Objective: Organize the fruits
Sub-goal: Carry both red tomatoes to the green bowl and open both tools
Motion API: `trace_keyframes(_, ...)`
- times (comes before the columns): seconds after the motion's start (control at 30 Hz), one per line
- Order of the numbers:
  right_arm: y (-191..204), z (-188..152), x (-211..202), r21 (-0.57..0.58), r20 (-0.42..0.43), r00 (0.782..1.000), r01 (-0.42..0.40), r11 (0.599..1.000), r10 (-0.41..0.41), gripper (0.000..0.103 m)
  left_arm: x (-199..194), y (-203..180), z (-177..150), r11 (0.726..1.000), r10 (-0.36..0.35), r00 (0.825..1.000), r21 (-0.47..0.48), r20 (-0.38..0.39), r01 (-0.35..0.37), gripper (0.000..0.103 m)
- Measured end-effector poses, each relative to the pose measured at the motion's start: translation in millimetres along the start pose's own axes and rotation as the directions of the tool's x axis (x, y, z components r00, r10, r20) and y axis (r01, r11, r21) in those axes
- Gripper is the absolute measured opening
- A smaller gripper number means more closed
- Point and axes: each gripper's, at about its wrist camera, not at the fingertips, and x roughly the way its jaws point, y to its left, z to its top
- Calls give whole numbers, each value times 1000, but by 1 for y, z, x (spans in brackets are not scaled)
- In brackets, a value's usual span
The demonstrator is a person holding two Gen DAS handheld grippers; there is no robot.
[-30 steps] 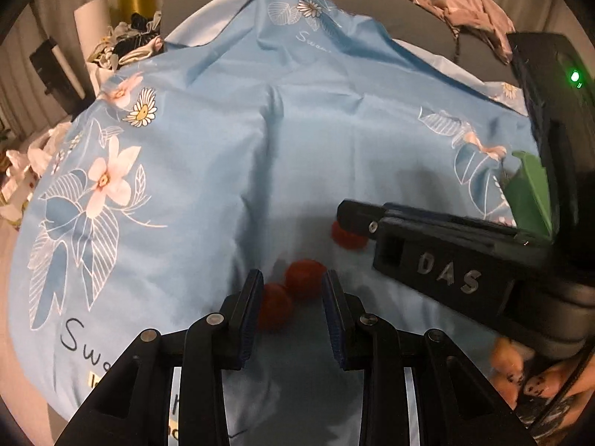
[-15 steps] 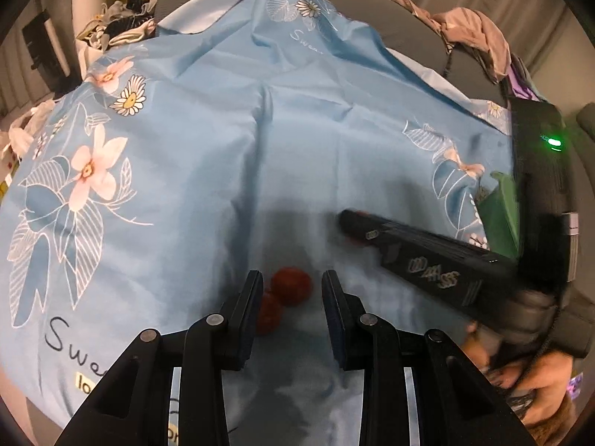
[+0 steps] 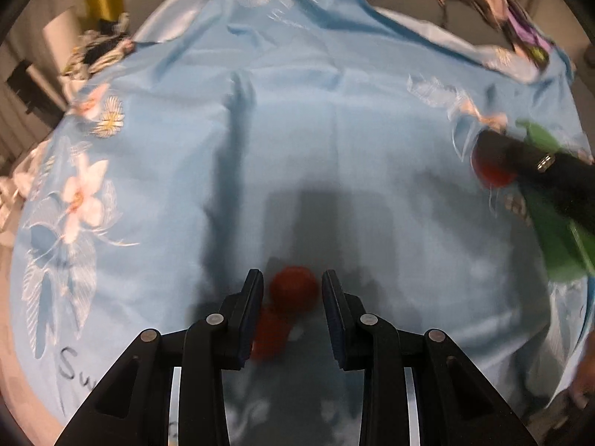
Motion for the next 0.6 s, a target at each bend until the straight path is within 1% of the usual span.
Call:
trace_keyframes(0.03, -5, 1, -5, 14, 15, 1000, 1, 1000, -2, 27, 6, -1, 0, 1000, 17, 1000, -4, -16, -17, 31)
trace_keyframes(0.07, -9, 2, -11, 29, 30, 1000, 3, 1000, -4, 27, 3, 0, 0, 1000, 21, 1000, -12, 18, -21, 30)
trace_keyframes(0.2, -28, 4, -38, 77, 103, 994, 16, 997, -24, 27, -7, -4, 1, 1000, -9, 999, -15, 51, 10, 28)
trace_keyframes(0.27, -42, 4, -58, 106, 156, 985, 61, 992, -77, 27, -23, -18, 4, 1000, -4, 995, 9, 97, 3, 28)
trace_keyframes(0.33, -59, 1, -81, 151, 209, 965, 128, 980, -158, 27, -43, -40, 10, 998, -36, 988, 59, 148, 28, 28)
trace_keyframes(0.4, -73, -2, -99, 191, 237, 946, 179, 965, -223, 27, -67, -70, 18, 989, -106, 973, 122, 204, 82, 28)
trace_keyframes(0.47, -91, -7, -116, 240, 255, 922, 232, 942, -292, 27, -85, -102, 24, 973, -174, 952, 193, 251, 127, 28)
trace_keyframes(0.53, -111, -14, -133, 309, 269, 903, 249, 918, -335, 27, -97, -133, 29, 957, -209, 936, 258, 283, 136, 29)
trace_keyframes(0.57, -119, -16, -138, 328, 270, 899, 252, 911, -346, 27, -101, -147, 31, 950, -225, 929, 279, 293, 142, 29)
trace_keyframes(0.6, -128, -19, -144, 351, 264, 889, 272, 896, -373, 27, -103, -160, 33, 941, -250, 922, 297, 294, 160, 29)
